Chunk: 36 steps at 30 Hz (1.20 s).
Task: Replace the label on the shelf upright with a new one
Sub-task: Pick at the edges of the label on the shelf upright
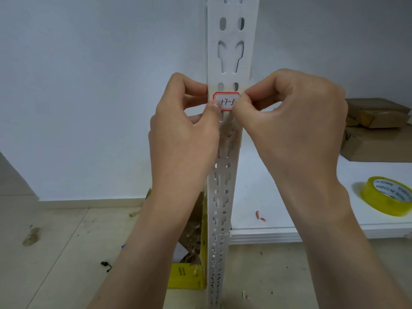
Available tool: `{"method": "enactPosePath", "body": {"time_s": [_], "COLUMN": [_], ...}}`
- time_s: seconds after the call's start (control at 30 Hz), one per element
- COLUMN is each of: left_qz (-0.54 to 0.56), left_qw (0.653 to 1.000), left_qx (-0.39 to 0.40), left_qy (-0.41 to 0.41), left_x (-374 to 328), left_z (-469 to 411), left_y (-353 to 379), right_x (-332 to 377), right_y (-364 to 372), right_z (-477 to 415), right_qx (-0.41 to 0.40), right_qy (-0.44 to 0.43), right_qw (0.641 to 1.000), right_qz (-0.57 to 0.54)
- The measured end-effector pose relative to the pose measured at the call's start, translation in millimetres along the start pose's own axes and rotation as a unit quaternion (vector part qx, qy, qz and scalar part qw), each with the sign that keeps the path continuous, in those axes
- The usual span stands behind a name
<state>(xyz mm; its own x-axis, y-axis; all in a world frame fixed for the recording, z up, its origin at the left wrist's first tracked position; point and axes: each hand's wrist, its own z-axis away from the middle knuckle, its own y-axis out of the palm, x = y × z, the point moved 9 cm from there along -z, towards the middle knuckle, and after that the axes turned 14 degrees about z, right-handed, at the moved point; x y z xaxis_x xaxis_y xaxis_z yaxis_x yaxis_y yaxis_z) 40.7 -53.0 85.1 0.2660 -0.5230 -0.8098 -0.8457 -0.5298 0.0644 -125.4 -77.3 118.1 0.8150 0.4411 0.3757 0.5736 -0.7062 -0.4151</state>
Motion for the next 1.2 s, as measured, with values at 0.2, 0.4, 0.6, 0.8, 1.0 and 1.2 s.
{"method": "enactPosePath", "body": {"time_s": [0.2,0.4,0.6,0.8,1.0,1.2], "left_qz": [-0.004,-0.003,-0.002,0.005,0.009,0.008], "left_qw": [1.000,1.000,1.000,1.000,1.000,1.000], "left_qx": [-0.001,-0.003,-0.002,0.000,-0.002,-0.003], "left_qy": [-0.002,0.000,0.000,-0.001,-0.002,-0.002], "left_x": [-2.4,-1.9,0.0,1.6,3.2,3.5], "left_z": [0.4,-0.4,-1.3,-2.6,-3.0,-3.0], "left_y": [-0.1,-0.8,-1.4,-1.6,-2.2,-2.3], "right_x": [-4.0,2.3,5.0,5.8,6.6,7.3], "right_y": [-6.8,-4.8,-4.8,6.1,6.0,6.4], "right_z": [3.3,4.3,1.4,-4.0,-4.0,-6.7], "right_qx": [-0.012,-0.012,-0.013,0.058,0.053,0.053], "right_qy": [-0.018,-0.043,-0.021,0.003,0.021,0.025], "right_qw": [1.000,0.999,0.999,0.996,0.996,0.995], "right_qz": [0.016,0.023,0.046,0.074,0.073,0.077]}}
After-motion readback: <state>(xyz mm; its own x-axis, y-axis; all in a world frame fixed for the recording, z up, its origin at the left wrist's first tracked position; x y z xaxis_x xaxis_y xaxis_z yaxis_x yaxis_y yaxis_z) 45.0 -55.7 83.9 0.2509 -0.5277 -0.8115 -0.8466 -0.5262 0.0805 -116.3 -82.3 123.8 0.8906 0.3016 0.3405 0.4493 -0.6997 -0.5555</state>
